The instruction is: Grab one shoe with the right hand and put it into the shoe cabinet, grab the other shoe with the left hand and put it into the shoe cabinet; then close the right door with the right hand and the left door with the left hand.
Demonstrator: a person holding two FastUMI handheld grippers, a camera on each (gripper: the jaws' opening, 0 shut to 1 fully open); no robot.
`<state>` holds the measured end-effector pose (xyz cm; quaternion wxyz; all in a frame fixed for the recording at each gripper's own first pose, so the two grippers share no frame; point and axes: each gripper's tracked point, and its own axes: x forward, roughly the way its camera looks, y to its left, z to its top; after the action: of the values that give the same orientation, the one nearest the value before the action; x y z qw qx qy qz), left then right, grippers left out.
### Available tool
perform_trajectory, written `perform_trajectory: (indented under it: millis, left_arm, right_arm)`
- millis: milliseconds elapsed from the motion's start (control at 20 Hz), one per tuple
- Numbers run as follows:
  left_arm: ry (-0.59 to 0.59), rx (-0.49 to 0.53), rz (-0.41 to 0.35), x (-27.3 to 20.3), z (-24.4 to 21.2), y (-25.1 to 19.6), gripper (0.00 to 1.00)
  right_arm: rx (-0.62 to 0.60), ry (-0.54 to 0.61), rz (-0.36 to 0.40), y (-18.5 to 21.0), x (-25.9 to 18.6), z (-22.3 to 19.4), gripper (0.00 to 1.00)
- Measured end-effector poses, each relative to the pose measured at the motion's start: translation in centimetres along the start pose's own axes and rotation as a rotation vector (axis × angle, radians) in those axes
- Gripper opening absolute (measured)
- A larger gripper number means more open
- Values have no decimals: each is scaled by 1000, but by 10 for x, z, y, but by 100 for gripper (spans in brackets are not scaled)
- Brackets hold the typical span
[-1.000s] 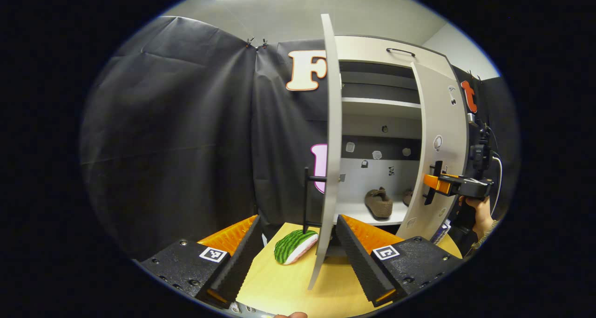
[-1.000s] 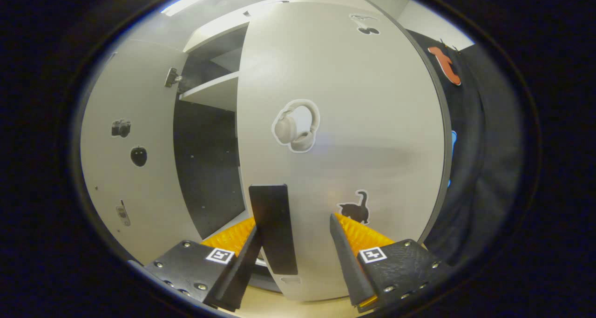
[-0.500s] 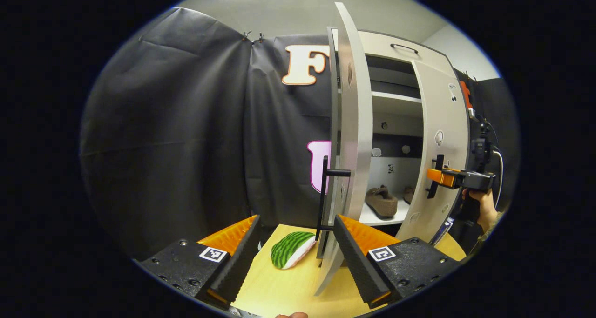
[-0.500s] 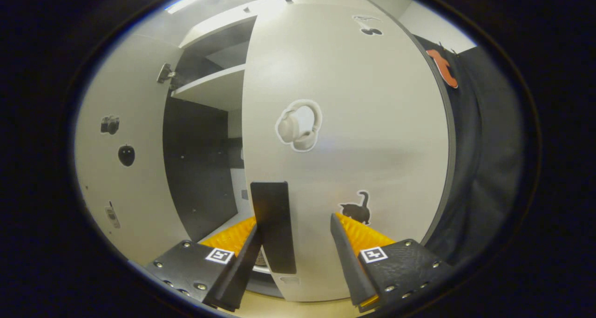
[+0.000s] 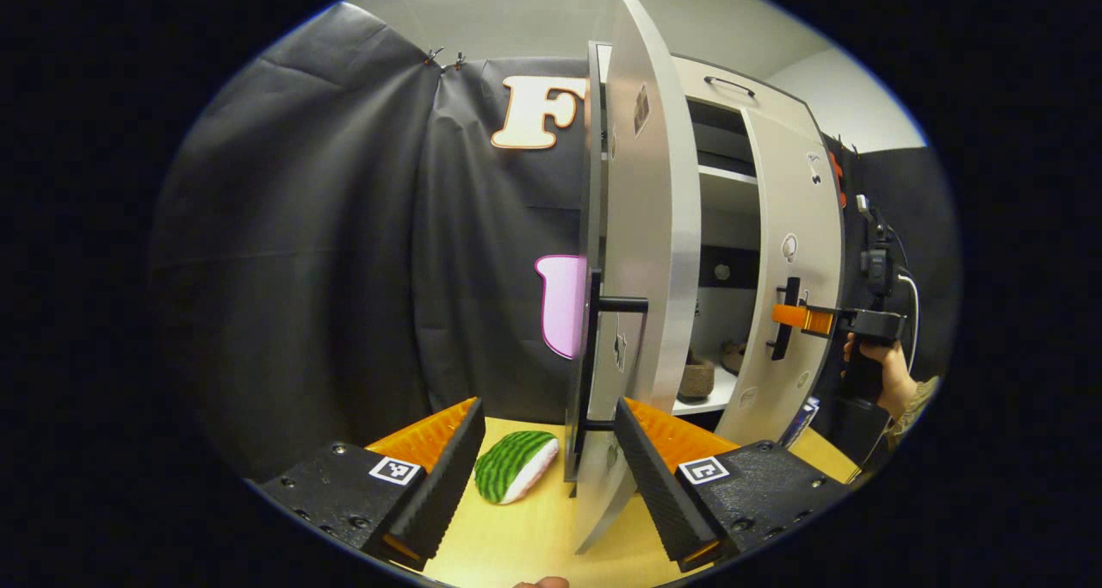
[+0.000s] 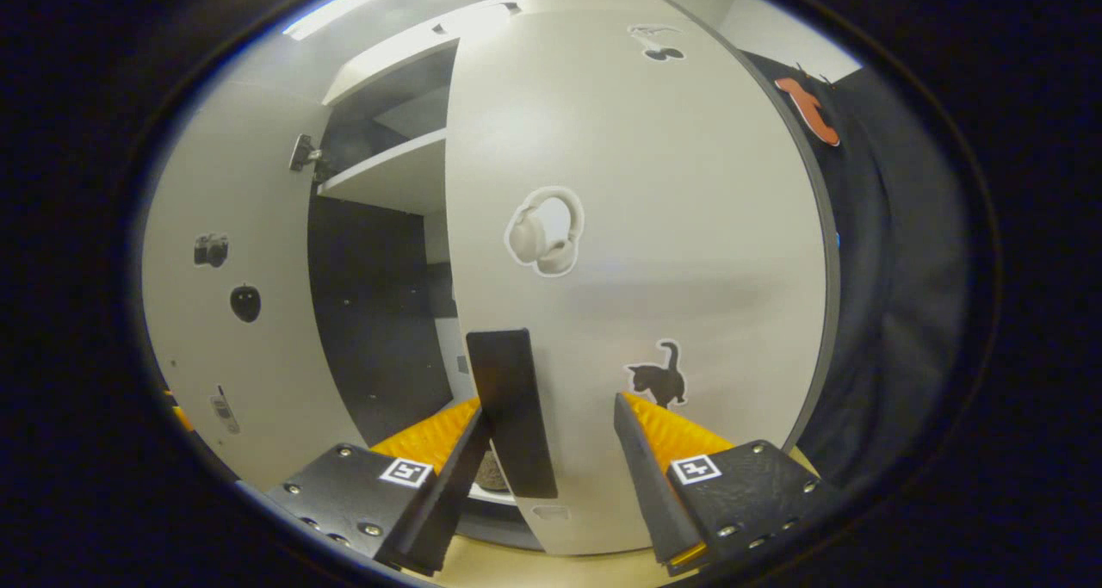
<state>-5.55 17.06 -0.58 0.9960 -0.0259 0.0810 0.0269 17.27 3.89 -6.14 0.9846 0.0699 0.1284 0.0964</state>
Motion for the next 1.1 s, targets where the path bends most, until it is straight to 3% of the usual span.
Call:
perform_trajectory:
  millis: [350,450,600,650,750,850,1000,1050,1100]
  left_arm:
    - [2,-3,-114,2,-1,-45,88]
    - [2,5,-165,8,-2,-68,92]
    - [-3,33,-215,17,-3,-100,89]
    - [-6,36,-230,20,-3,-108,92]
    - [-2,15,-276,27,-4,-131,89]
    - [-9,-11,-323,33,-4,-155,92]
    - [-31,35,-318,53,1,-175,88]
    - [-33,56,-314,60,1,-180,96]
    - [-36,67,-316,68,2,-186,92]
  right_arm:
    - [-71,-54,-34,-10,-32,12,85]
    - [-79,-64,-50,-21,-44,18,86]
    - [-97,-73,-96,-48,-65,23,85]
    - [-102,-73,-115,-58,-72,24,85]
    - [-102,-69,-156,-81,-86,24,86]
    - [-94,-64,-196,-103,-100,25,85]
    - [-83,-64,-256,-138,-120,28,85]
    - [-82,-65,-278,-146,-126,26,85]
    - [-81,-66,-300,-157,-134,27,85]
